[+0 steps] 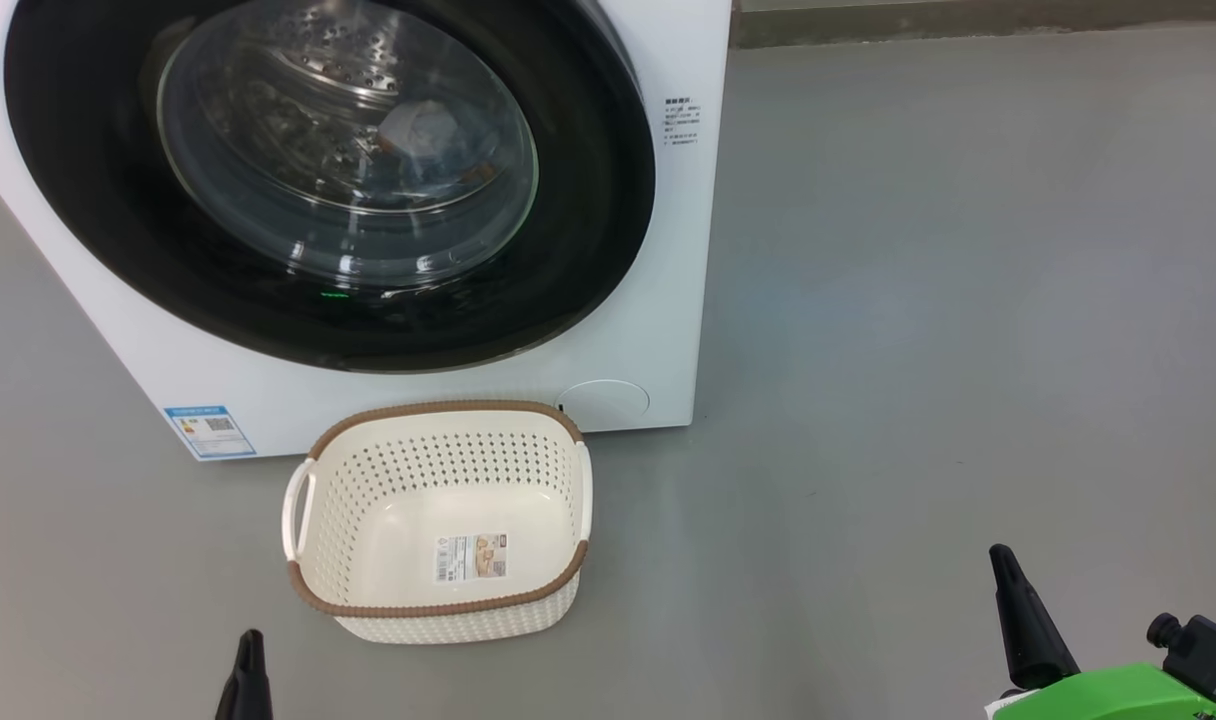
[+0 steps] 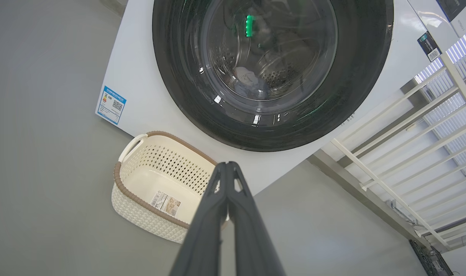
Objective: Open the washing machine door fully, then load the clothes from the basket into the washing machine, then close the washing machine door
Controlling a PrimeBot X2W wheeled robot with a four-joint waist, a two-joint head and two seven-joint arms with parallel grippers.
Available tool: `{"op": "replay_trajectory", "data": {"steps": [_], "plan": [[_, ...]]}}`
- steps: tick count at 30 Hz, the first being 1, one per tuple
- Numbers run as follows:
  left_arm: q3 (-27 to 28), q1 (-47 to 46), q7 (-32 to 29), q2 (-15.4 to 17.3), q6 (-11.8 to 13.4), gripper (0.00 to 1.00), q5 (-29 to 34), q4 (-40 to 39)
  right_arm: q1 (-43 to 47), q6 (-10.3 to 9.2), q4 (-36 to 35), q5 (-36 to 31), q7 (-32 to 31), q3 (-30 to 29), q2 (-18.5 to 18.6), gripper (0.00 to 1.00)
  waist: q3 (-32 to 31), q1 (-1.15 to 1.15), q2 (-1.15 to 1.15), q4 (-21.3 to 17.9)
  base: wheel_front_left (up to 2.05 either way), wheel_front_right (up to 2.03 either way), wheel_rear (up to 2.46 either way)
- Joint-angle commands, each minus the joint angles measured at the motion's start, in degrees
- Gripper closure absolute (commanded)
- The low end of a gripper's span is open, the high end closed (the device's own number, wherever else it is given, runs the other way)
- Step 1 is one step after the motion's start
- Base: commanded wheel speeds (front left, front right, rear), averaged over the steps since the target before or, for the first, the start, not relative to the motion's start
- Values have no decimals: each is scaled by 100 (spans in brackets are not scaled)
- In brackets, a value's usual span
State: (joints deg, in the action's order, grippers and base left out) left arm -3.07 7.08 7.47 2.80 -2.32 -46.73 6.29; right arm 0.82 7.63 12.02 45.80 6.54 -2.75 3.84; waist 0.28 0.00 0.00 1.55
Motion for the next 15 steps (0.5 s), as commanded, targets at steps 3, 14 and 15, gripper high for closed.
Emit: {"op": "replay_trajectory", "data": {"steps": [3, 14, 15], "plan": [[138, -312, -61, 104, -87, 100, -299, -64, -268, -6, -108, 292, -83, 3, 19, 100, 0, 0, 0, -7, 0, 0, 0], [215, -467, -230, 126, -155, 100, -1012, 64, -335, -8, -60, 986, -267, -48, 8, 100, -2, 0, 0, -30, 0, 0, 0], [223, -481, -245, 128, -161, 100, -1077, 76, -341, -8, -55, 1049, -284, -52, 7, 100, -2, 0, 0, -32, 0, 0, 0]]}}
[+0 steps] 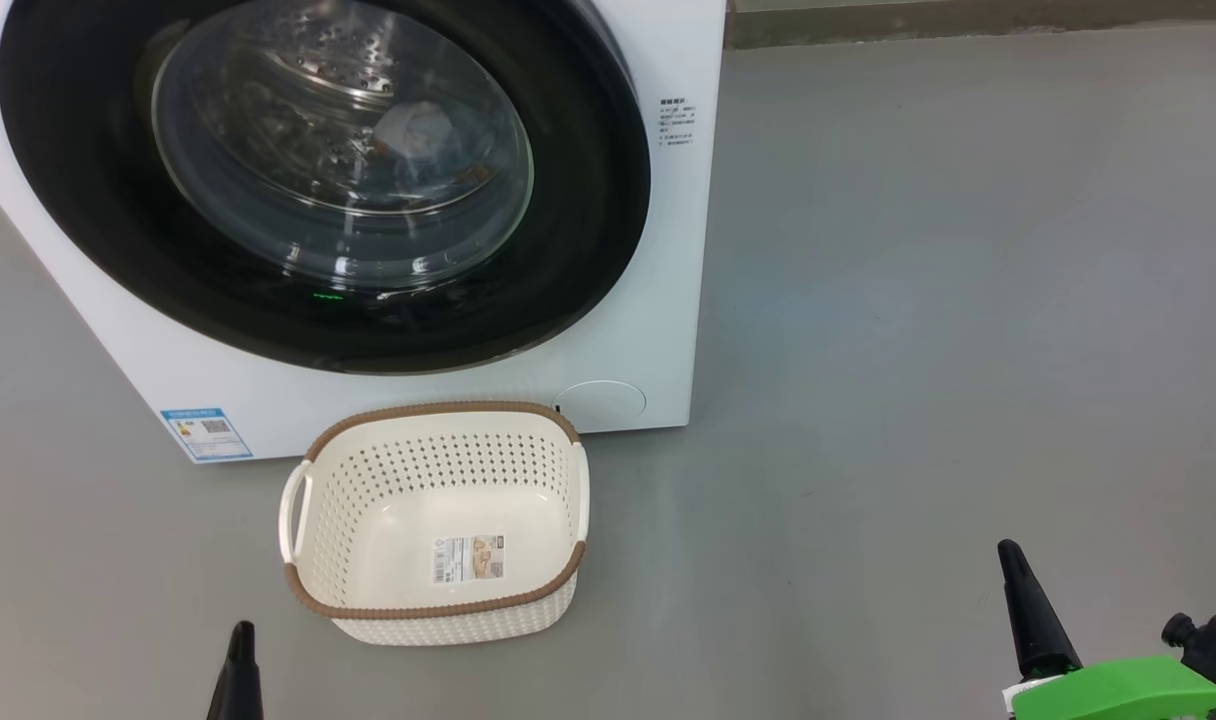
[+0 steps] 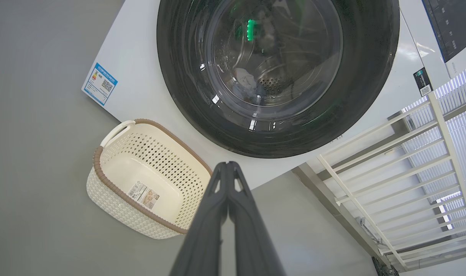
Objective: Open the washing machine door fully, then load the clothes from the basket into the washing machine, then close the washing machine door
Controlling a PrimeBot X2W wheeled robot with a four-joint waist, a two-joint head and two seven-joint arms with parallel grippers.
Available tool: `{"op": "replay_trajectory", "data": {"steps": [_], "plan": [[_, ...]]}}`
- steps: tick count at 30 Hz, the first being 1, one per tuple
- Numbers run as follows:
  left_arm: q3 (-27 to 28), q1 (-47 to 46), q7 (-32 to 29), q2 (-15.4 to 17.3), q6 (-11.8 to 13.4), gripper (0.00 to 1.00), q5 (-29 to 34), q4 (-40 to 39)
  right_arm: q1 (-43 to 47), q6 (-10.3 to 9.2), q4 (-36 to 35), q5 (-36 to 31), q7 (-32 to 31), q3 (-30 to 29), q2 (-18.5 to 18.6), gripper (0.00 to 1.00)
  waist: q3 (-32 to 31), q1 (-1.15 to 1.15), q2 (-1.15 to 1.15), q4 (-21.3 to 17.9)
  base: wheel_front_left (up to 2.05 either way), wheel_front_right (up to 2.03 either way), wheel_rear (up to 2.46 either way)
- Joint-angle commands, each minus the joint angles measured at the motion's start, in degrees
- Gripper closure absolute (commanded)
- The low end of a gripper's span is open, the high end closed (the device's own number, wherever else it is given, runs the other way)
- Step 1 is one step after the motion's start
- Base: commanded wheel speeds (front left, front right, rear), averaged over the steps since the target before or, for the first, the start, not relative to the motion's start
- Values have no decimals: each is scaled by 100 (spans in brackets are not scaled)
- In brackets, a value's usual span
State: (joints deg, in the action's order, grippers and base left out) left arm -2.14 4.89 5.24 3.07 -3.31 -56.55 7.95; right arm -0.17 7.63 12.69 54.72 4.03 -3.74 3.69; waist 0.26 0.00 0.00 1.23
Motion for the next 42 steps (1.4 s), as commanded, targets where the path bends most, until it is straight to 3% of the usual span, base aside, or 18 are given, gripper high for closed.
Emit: {"op": "replay_trajectory", "data": {"steps": [1, 42], "plan": [[137, -276, -38, 102, -68, 100, -160, -78, -249, -8, -118, 220, -50, 42, 21, 100, 0, 0, 0, -3, 0, 0, 0], [479, -863, -711, 148, -321, 100, -2778, 411, -501, -12, 62, 2798, -750, -159, -29, 100, -6, 0, 0, -90, 0, 0, 0]]}}
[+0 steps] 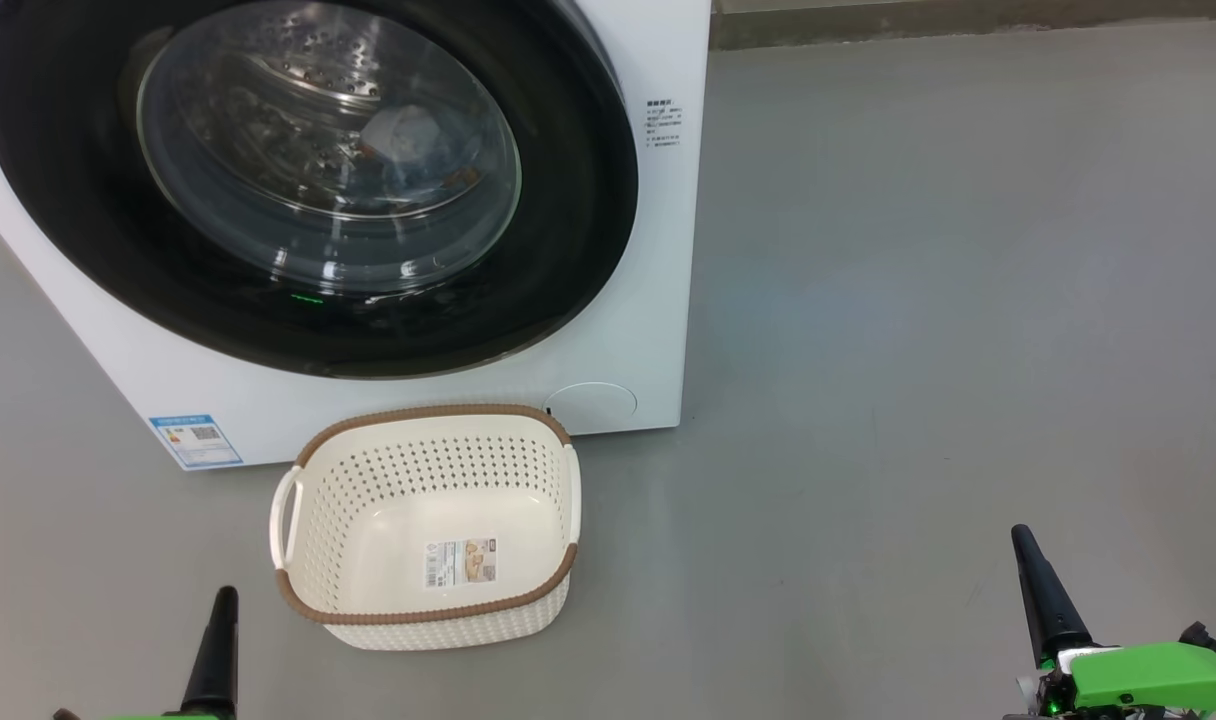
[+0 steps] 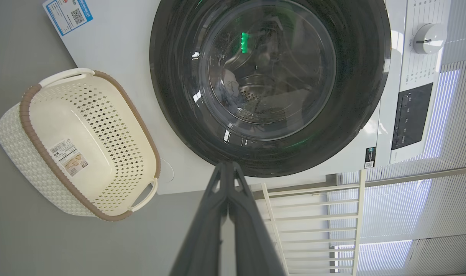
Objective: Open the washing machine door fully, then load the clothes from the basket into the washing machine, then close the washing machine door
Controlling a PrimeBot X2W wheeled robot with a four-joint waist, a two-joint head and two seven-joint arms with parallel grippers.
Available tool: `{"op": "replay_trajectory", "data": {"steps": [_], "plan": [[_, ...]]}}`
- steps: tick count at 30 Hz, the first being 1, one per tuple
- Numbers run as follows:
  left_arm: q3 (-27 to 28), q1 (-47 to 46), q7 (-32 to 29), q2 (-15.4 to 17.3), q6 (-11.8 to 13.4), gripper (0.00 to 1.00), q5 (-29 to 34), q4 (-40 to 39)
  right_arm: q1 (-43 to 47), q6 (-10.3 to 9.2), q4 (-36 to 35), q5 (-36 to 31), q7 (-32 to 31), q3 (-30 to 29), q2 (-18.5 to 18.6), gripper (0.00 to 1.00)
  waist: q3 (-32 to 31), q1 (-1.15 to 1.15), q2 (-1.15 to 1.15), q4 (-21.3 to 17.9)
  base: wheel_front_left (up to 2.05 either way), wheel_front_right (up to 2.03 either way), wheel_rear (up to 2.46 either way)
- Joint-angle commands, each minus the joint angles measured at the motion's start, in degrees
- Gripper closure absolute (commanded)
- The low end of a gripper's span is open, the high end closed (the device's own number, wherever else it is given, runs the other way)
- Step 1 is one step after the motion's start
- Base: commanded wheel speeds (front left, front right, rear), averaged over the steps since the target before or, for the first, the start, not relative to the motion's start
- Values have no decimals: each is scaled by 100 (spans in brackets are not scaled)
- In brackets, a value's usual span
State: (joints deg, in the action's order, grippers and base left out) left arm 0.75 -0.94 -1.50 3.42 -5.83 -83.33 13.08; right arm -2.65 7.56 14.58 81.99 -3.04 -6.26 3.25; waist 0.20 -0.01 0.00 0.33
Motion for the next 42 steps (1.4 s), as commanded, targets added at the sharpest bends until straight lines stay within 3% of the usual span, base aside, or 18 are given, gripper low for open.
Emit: {"op": "replay_trajectory", "data": {"steps": [1, 16, 42], "plan": [[199, -295, -54, 113, -76, 100, -164, -90, -259, -6, -123, 134, -61, 87, 14, 100, 0, 0, 0, -2, 0, 0, 0], [335, -505, -305, 120, -166, 100, -1085, 85, -349, -8, -59, 1050, -313, 13, -5, 100, -2, 0, 0, -33, 0, 0, 0], [400, -510, -357, 73, -166, 100, -1031, 89, -351, -8, -58, 1038, -325, -2, -16, 100, -2, 0, 0, -33, 0, 0, 0]]}}
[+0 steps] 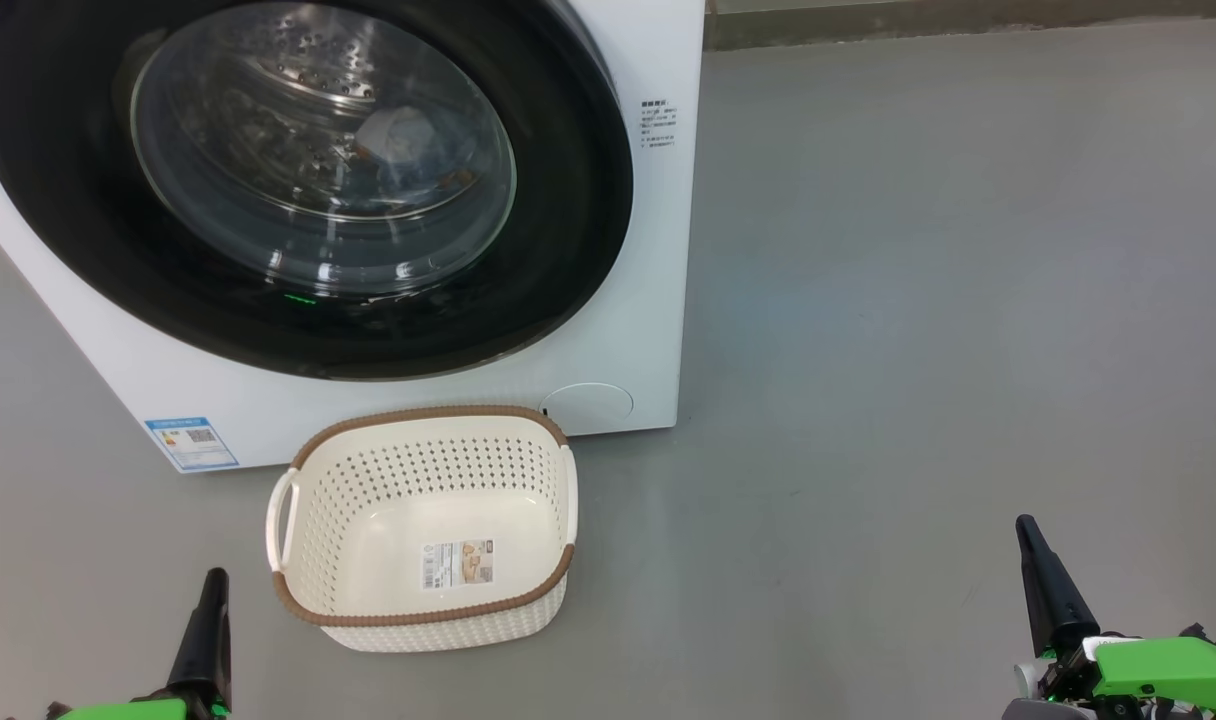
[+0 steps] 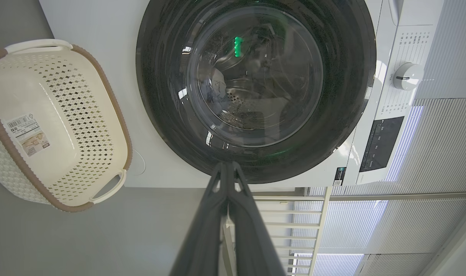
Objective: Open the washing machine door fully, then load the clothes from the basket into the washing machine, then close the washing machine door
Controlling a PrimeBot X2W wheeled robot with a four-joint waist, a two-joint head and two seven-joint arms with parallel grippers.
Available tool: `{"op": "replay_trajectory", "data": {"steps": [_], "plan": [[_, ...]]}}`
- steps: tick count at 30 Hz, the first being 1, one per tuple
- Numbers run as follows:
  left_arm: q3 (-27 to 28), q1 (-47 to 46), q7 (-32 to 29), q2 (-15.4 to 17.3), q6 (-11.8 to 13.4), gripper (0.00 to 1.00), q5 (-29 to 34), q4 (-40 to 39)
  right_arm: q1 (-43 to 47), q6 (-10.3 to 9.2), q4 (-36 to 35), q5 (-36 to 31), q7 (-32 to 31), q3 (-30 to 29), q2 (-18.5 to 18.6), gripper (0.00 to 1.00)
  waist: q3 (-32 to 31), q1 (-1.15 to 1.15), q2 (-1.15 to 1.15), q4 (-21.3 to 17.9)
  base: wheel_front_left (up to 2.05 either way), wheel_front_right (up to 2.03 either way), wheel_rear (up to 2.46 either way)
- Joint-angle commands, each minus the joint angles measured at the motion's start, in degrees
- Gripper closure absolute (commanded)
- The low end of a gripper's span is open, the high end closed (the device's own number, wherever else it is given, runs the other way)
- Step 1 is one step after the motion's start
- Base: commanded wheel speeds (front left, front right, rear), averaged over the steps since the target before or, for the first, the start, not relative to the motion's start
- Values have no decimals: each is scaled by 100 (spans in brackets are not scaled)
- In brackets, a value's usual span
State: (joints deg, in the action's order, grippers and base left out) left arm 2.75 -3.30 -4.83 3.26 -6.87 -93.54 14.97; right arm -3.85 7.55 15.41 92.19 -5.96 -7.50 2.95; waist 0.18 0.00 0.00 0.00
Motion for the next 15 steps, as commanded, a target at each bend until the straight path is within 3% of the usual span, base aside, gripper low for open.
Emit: {"op": "replay_trajectory", "data": {"steps": [1, 15], "plan": [[202, -274, -26, 88, -62, 100, -7, -100, -231, -6, -140, 17, -33, 122, 14, 100, 0, 0, 0, 0, 0, 0, 0], [231, -276, -49, 68, -62, 100, 16, -99, -232, -6, -140, 12, -38, 116, 10, 100, 0, 0, 0, 0, 0, 0, 0]]}}
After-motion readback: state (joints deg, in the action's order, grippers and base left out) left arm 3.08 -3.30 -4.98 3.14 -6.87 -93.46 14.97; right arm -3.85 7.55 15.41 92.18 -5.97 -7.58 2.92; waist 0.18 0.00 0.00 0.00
